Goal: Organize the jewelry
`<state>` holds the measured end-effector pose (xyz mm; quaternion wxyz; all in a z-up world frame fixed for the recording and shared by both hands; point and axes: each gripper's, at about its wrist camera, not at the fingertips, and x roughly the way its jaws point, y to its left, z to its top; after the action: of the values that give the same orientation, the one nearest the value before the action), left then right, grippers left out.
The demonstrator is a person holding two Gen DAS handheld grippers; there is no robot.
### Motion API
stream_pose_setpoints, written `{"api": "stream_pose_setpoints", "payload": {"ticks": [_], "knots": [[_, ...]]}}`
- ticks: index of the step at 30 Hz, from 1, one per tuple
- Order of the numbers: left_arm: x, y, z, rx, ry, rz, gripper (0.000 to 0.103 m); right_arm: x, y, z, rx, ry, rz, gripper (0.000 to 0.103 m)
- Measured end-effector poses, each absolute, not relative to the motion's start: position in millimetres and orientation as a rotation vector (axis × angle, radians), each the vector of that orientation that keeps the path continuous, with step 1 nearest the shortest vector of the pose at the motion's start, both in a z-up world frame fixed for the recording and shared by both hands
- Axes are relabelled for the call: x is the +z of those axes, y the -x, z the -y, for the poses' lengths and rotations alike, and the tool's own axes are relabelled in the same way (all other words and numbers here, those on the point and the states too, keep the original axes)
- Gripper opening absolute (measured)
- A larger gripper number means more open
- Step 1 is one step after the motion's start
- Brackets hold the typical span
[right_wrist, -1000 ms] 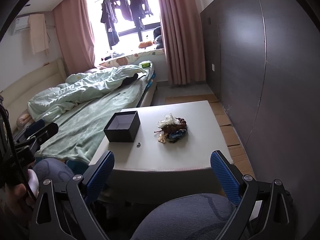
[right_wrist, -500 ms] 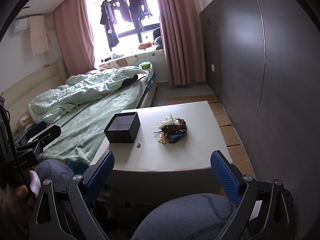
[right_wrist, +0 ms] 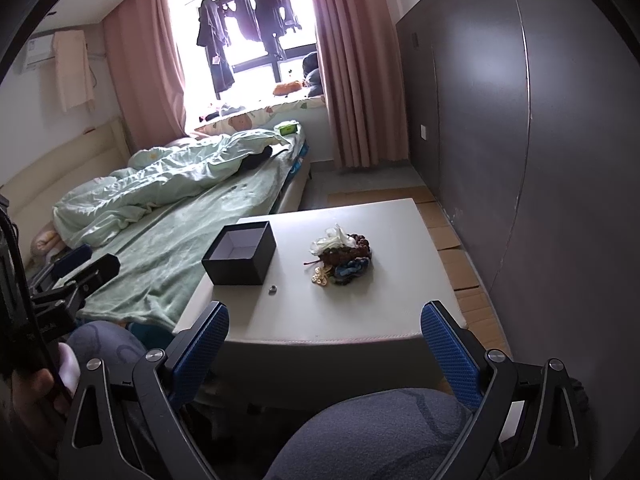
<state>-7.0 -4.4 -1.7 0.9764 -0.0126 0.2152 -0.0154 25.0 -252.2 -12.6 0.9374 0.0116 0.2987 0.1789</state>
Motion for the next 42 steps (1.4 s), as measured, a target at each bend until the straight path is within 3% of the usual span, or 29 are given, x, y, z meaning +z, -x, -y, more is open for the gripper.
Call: {"api": "stream_pose_setpoints", "payload": {"ticks": [13, 18, 21, 26, 30, 35, 42], "knots": [[-28, -42, 23, -0.107, -0.063, -0.573, 0.102, -35, -68, 265, 0.351, -0.079, -0.683, 0.097], [-50, -69, 31, -0.133, -0.082, -0.654, 0.087, -42, -89, 272, 0.339, -0.102, -0.711, 0.096], [-61, -84, 32, -0.151, -0.073, -0.682, 0.084, -45, -103, 272, 0.352, -0.124, -0.735, 0.088], [-80, -109, 30, -0.187, -0.021, -0.741, 0.076, -51, -135, 265, 0.378, -0.151, -0.763, 0.086], [-96, -130, 30, -0.194, 0.008, -0.793, 0.065, -57, -160, 261, 0.396, -0.183, -0.801, 0.075], [-115, -150, 35, -0.222, 0.019, -0.839, 0.058, -69, -186, 258, 0.397, -0.214, -0.842, 0.075], [-136, -175, 33, -0.233, 0.047, -0.882, 0.038, -87, -205, 261, 0.415, -0.268, -0.873, 0.075]]}}
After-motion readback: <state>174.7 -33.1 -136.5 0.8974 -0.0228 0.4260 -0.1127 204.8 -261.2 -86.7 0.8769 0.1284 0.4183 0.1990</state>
